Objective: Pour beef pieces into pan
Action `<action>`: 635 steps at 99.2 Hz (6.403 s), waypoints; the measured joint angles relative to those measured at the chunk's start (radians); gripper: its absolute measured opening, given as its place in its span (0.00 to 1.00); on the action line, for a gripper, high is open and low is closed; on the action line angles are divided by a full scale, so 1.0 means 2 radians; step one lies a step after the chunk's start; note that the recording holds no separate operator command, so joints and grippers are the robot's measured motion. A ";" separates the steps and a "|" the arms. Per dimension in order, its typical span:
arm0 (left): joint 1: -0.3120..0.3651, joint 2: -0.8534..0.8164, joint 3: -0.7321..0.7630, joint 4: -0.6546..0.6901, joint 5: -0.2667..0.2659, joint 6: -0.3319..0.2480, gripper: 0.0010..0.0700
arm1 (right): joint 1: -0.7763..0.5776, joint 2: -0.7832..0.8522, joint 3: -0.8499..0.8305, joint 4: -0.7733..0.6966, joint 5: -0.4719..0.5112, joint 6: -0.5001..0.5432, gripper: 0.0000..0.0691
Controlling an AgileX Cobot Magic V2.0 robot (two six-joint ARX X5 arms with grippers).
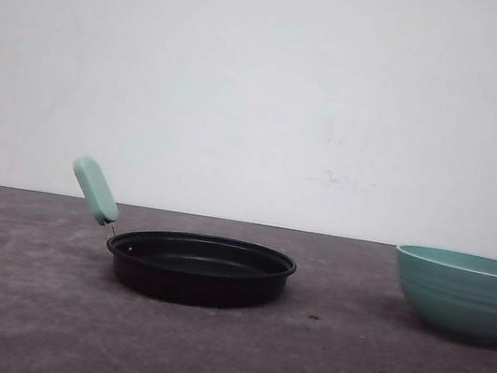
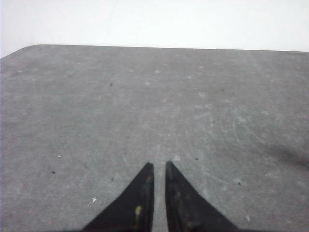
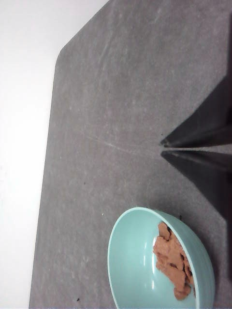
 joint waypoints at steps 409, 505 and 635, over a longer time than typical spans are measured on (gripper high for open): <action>-0.192 0.714 0.224 0.361 0.075 -0.175 0.67 | 0.030 0.247 0.320 -0.068 -0.105 0.168 0.76; -0.191 0.765 0.253 0.396 0.076 -0.177 0.07 | 0.030 0.260 0.320 -0.096 -0.105 0.165 0.76; -0.201 0.245 0.253 0.035 0.160 -0.214 0.06 | 0.030 0.685 0.320 0.009 -0.127 0.184 0.53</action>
